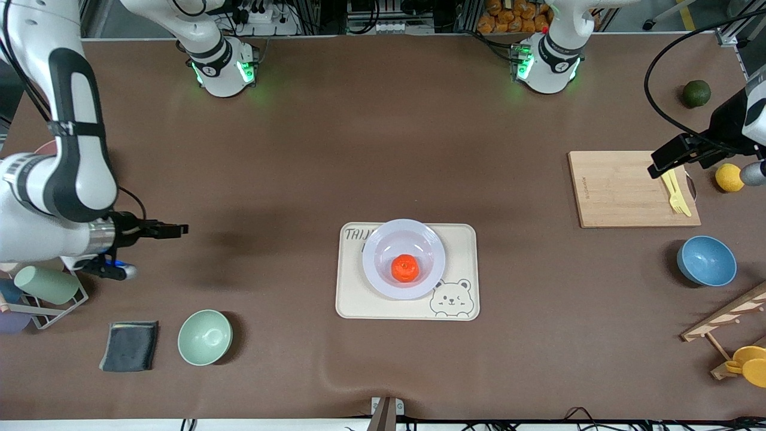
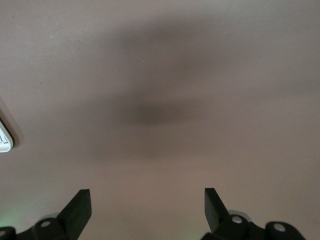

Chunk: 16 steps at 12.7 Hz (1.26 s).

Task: Place orange and plate with both arms

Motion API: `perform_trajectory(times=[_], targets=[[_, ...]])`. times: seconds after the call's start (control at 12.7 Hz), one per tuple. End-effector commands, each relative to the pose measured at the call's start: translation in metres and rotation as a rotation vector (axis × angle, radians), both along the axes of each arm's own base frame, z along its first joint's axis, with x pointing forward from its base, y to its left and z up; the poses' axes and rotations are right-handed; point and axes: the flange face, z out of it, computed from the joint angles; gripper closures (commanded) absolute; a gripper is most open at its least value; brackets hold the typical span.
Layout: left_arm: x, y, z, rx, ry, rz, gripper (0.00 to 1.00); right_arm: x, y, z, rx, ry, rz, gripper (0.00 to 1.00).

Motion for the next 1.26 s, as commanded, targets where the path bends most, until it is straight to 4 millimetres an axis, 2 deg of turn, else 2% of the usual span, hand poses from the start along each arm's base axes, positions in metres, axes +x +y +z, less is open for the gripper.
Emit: perform_trajectory(times=[0.0,0.16,0.24,0.39,0.71,0.79,0.95,1.11,1.18], targets=[[-0.008,0.002,0.008,-0.016,-0.005,-0.020,0.00,-0.014,-0.022,0.041,0.003,-0.033,0.051,0.00],[-0.009,0.003,0.009,-0.016,-0.007,-0.028,0.00,-0.022,-0.025,0.070,-0.019,-0.058,0.089,0.00],[-0.014,0.005,0.019,-0.015,-0.023,-0.024,0.00,-0.027,-0.020,0.087,-0.049,-0.068,0.123,0.00],[-0.017,0.007,0.020,-0.015,-0.016,-0.021,0.00,-0.037,-0.015,0.119,-0.093,-0.093,0.152,0.00],[-0.018,0.006,0.020,-0.019,-0.013,-0.032,0.00,-0.056,-0.016,0.170,-0.151,-0.153,0.160,0.00],[-0.017,0.005,0.019,-0.028,-0.011,-0.034,0.00,-0.058,-0.019,0.177,-0.180,-0.163,0.172,0.00],[-0.018,0.004,0.018,-0.031,-0.008,-0.034,0.00,-0.055,-0.012,0.209,-0.216,-0.220,0.186,0.00],[-0.018,0.003,0.020,-0.031,-0.014,-0.039,0.00,-0.063,0.001,0.237,-0.251,-0.256,0.172,0.00],[-0.018,0.003,0.020,-0.031,-0.016,-0.039,0.00,-0.066,0.002,0.243,-0.278,-0.265,0.170,0.00]])
